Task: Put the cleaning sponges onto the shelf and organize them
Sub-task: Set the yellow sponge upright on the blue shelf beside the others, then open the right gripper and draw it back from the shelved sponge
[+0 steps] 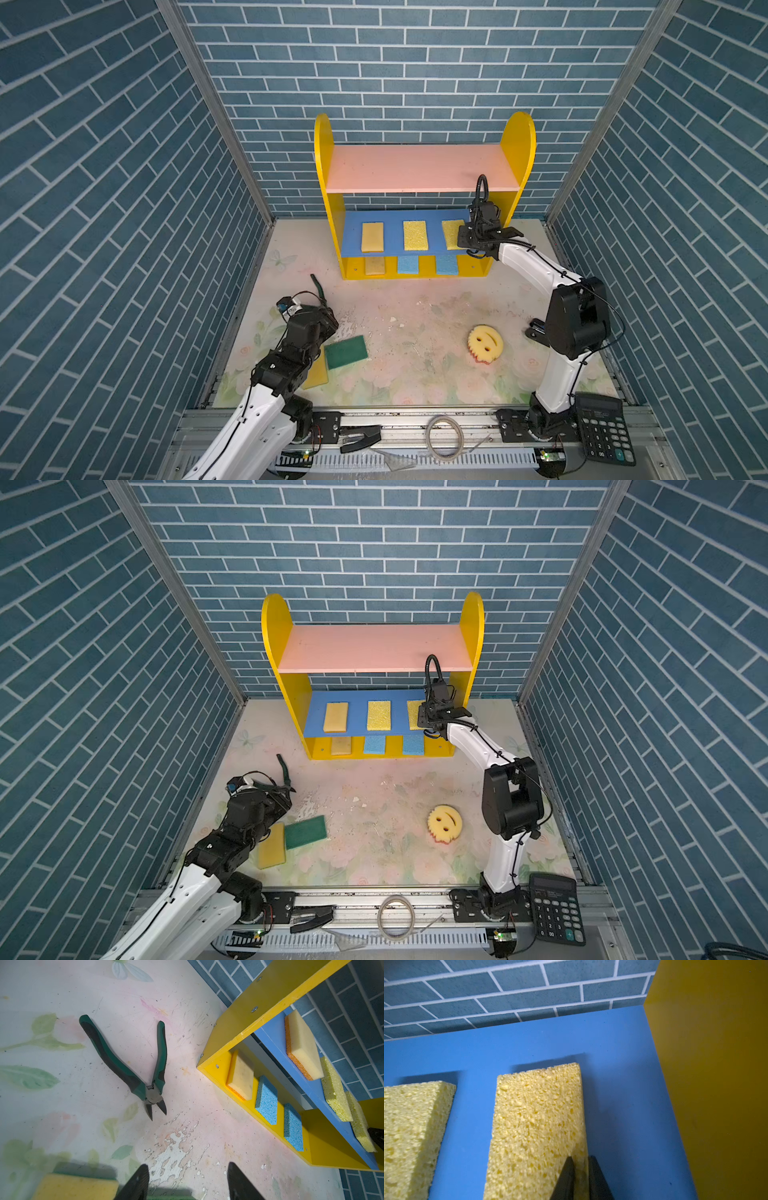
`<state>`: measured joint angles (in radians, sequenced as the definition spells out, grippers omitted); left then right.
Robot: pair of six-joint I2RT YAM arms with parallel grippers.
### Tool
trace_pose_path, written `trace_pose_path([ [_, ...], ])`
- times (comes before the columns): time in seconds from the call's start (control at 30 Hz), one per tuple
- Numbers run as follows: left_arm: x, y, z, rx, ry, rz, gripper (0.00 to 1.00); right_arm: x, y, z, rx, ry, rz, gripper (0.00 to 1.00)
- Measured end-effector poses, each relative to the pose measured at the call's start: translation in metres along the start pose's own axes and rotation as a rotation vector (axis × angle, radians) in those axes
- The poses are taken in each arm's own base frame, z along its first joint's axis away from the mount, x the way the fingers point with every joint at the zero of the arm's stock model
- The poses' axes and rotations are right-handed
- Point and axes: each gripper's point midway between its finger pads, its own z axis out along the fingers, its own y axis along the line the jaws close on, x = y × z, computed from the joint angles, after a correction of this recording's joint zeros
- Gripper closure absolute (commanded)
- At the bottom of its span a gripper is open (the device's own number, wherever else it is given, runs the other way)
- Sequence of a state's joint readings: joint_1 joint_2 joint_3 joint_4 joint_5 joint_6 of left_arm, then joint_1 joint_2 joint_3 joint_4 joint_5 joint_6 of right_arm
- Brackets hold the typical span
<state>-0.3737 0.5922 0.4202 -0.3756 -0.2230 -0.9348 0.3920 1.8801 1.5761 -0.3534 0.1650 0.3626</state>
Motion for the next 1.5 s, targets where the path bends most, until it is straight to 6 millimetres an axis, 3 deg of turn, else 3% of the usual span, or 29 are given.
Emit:
trace_pose_path([
  [0.37, -0.001, 0.000, -0.003, 0.009, -0.006, -0.003, 0.39, 0.003, -0.002, -0.007, 0.003, 0.022, 0.020, 0.76],
  [0.57, -0.002, -0.001, -0.005, 0.017, -0.009, -0.005, 0.39, -0.005, -0.001, -0.019, 0.000, 0.017, 0.026, 0.76],
  [0.63, -0.003, -0.001, -0.007, 0.021, -0.013, -0.007, 0.39, -0.007, 0.000, -0.022, -0.008, 0.014, 0.032, 0.84],
  [0.7, -0.003, -0.001, -0.008, 0.023, -0.014, -0.007, 0.39, -0.008, 0.002, -0.026, -0.022, 0.017, 0.047, 1.00],
  [0.93, -0.004, -0.001, -0.010, 0.027, -0.017, -0.009, 0.39, -0.009, 0.014, -0.049, -0.113, 0.026, 0.110, 1.00],
  [1.13, -0.004, -0.001, -0.010, 0.029, -0.018, -0.010, 0.39, 0.000, 0.020, -0.059, -0.169, 0.063, 0.146, 1.00],
  [1.5, -0.005, 0.001, -0.014, 0.029, -0.024, -0.010, 0.39, 0.038, 0.014, -0.044, -0.235, 0.190, 0.266, 1.00],
])
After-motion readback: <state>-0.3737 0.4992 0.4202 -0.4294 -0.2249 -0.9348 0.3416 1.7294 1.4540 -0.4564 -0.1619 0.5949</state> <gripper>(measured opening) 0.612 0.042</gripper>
